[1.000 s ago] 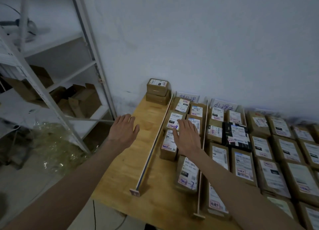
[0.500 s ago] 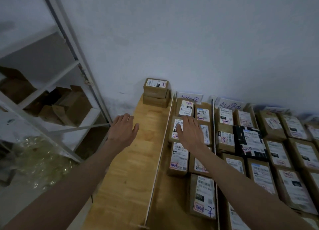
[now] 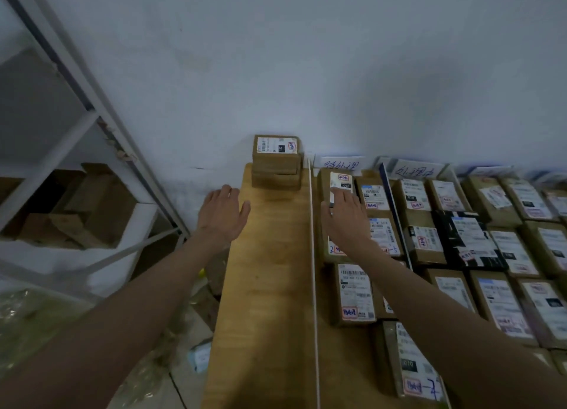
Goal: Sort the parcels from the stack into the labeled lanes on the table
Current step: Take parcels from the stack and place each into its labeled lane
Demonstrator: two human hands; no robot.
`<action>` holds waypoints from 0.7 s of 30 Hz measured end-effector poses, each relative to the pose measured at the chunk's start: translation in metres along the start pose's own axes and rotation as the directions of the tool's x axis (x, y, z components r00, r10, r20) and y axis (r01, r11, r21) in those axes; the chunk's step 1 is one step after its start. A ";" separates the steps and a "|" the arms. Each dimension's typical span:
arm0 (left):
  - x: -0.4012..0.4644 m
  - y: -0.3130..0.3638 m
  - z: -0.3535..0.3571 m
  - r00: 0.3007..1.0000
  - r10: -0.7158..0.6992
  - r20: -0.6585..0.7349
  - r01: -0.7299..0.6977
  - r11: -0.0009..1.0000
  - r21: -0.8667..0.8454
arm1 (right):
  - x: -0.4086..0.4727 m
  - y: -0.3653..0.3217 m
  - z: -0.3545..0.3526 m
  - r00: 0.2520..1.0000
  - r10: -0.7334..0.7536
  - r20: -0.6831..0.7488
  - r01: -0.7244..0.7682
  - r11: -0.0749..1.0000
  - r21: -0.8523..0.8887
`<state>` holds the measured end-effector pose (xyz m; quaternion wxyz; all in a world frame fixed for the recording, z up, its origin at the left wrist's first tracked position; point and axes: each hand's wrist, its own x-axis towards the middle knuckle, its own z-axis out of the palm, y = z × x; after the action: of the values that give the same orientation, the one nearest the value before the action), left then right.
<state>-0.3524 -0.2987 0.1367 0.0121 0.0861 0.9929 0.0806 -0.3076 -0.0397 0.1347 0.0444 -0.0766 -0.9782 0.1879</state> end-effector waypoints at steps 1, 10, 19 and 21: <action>0.009 -0.005 0.000 1.000 0.006 -0.006 -0.006 1.000 -0.001 | 0.006 -0.006 0.003 1.000 0.001 -0.001 -0.001 1.000 -0.002; 0.096 -0.016 0.005 0.999 0.027 -0.019 -0.028 0.998 -0.048 | 0.084 -0.038 0.024 1.000 -0.009 -0.003 0.009 1.000 0.027; 0.202 -0.012 0.043 0.992 -0.119 0.036 0.124 0.968 -0.218 | 0.200 -0.027 0.073 0.996 0.077 0.050 -0.083 0.988 0.131; 0.217 -0.010 0.058 0.981 -0.184 0.062 0.194 0.934 -0.299 | 0.221 -0.024 0.086 0.989 0.120 0.090 -0.135 0.973 0.186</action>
<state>-0.5658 -0.2619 0.0761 0.0493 -0.0112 0.9721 0.2290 -0.5386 -0.0552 0.0771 0.0012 -0.1273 -0.9496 0.2865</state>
